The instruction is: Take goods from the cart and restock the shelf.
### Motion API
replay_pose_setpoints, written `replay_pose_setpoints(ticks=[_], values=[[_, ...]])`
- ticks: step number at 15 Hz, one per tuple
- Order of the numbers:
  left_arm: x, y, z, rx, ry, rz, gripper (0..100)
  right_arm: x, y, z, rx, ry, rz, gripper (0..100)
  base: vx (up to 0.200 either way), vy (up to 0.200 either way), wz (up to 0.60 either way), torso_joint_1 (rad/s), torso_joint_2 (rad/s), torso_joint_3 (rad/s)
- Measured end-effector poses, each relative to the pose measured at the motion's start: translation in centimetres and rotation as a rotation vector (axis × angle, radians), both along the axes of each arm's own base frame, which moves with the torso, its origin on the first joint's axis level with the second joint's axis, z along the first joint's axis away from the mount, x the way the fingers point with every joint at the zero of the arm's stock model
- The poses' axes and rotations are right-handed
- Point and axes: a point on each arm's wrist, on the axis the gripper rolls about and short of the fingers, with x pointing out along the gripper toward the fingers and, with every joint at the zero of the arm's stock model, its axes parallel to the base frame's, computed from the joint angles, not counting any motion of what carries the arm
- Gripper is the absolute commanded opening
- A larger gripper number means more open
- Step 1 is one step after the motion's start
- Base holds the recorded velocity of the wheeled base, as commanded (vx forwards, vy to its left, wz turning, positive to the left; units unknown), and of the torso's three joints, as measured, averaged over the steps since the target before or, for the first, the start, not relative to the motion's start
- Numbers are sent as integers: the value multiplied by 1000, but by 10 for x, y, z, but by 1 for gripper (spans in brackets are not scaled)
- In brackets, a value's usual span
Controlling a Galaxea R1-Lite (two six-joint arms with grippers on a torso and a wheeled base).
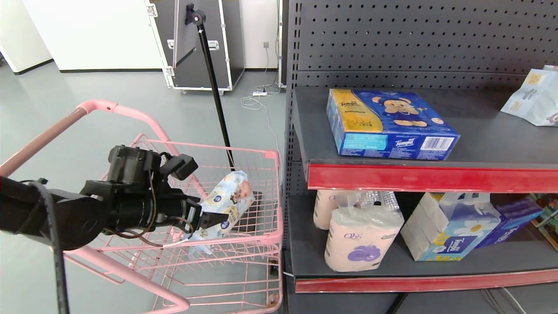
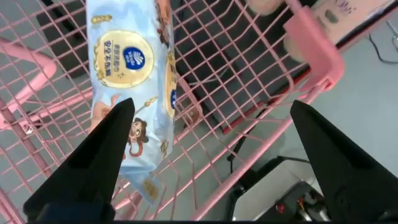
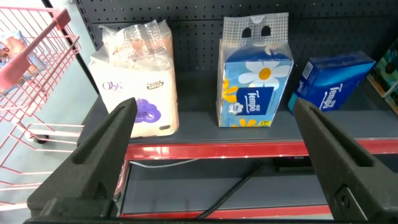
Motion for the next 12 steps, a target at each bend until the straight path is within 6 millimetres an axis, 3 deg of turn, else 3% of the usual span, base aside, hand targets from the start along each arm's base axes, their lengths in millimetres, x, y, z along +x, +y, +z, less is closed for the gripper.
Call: replay_pose_setpoints(ticks=[12], values=[[45,7,-47,73,64,17,100,0,0,0,-1,0,1,100,0,0,0,0,0,0]])
